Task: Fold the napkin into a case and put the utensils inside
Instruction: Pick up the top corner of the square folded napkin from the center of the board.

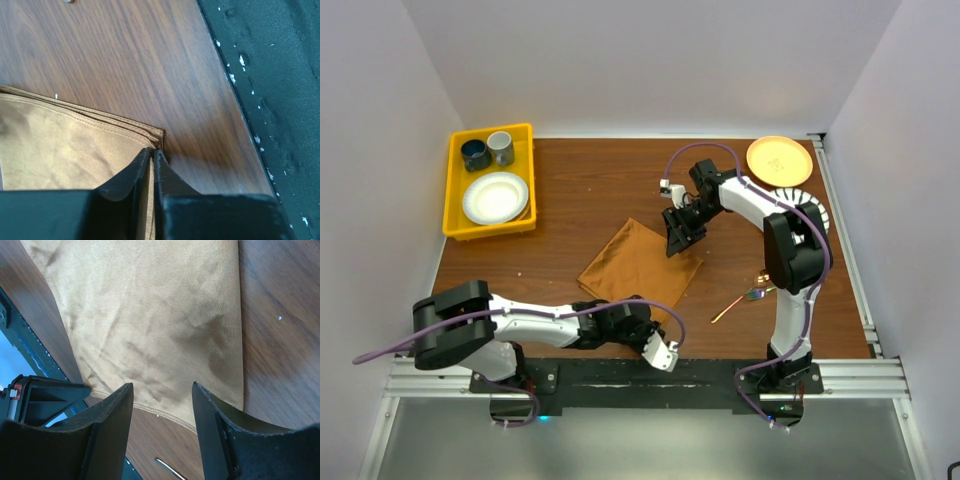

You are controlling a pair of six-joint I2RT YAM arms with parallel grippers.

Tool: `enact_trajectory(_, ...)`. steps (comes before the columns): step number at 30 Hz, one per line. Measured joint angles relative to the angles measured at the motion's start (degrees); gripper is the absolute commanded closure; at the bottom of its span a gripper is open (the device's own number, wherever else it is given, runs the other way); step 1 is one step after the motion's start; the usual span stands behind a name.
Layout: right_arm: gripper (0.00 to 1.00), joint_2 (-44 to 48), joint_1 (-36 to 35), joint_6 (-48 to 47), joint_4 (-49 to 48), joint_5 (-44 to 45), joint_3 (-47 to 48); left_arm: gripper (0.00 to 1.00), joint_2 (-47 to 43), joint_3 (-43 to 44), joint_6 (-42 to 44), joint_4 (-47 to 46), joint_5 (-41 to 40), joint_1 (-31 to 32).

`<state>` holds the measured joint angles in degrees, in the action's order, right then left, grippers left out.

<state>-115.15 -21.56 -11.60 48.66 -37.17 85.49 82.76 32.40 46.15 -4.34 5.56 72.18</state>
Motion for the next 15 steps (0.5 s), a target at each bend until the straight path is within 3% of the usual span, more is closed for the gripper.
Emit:
enact_trajectory(2,0.45,0.0,0.0,0.0,0.0,0.0,0.0,1.00,0.0,0.0,0.0,-0.4,0.0,0.0)
enact_trajectory(11,0.45,0.0,0.2,0.0,0.2,-0.5,0.0,1.00,-0.1,1.6,-0.1,1.0,0.8,-1.1)
enact_trajectory(15,0.44,0.0,0.2,0.0,0.3,-0.9,0.0,1.00,-0.4,5.1,-0.6,4.2,4.4,-6.0)
